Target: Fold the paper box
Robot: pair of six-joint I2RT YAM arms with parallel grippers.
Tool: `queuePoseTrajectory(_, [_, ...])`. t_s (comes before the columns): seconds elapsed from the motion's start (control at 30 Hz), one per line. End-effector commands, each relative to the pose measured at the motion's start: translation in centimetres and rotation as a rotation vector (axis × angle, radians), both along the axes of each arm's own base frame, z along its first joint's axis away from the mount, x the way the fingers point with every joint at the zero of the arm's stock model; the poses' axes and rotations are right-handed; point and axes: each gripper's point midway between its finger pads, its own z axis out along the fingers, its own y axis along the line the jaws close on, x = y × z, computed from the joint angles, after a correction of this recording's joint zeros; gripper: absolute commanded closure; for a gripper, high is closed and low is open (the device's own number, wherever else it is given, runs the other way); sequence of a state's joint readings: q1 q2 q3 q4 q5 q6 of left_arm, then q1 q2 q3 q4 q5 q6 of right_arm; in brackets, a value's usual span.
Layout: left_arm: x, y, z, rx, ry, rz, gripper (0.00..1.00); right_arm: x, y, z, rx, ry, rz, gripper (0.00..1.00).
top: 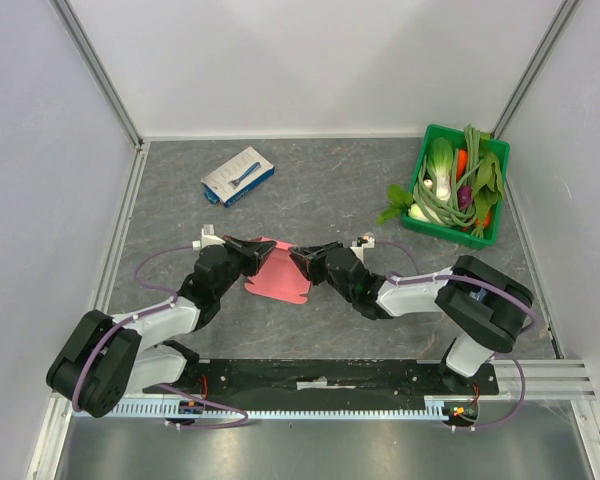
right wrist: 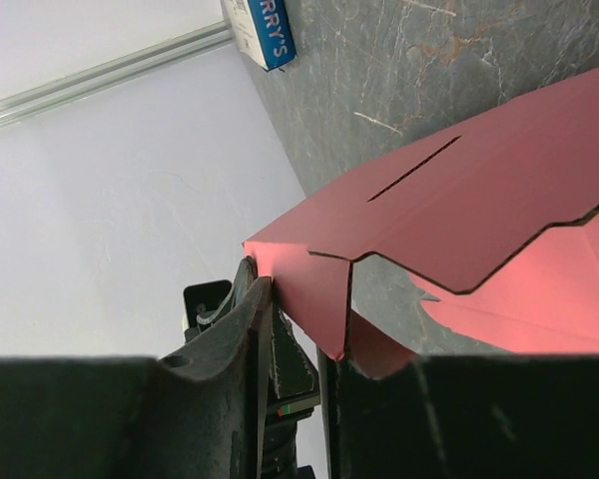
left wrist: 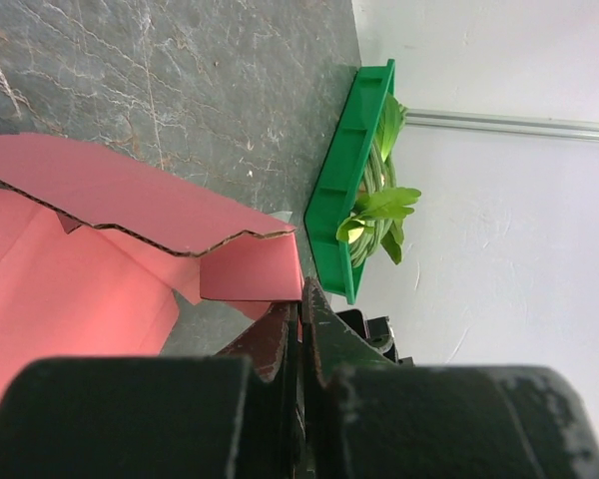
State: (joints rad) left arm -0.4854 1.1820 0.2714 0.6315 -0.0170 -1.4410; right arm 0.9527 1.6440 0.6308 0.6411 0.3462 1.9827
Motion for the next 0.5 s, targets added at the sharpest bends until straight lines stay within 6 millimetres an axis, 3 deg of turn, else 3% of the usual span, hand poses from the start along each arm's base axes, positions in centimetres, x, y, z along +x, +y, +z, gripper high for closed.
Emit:
queuePoseTrajectory(0.0, [-0.2,-0.3,0.5,-0.009,-0.025,-0.015,0.98,2.0,-0.1,1.7,0.112,0.003,-0.093,0.7])
queuePoseTrajectory(0.3, [-0.6,-0.3,-0.9,-0.002,0.006,-0.02,0.98,2.5,-0.6,1.1,0.124,0.018,-0.122,0.72])
queuePoseTrajectory(0.47, [-0.7,-0.3,-1.2,-0.004,0.013,-0.018,0.98,3.0,-0.4,1.7,0.151,0.009,-0.136,0.72])
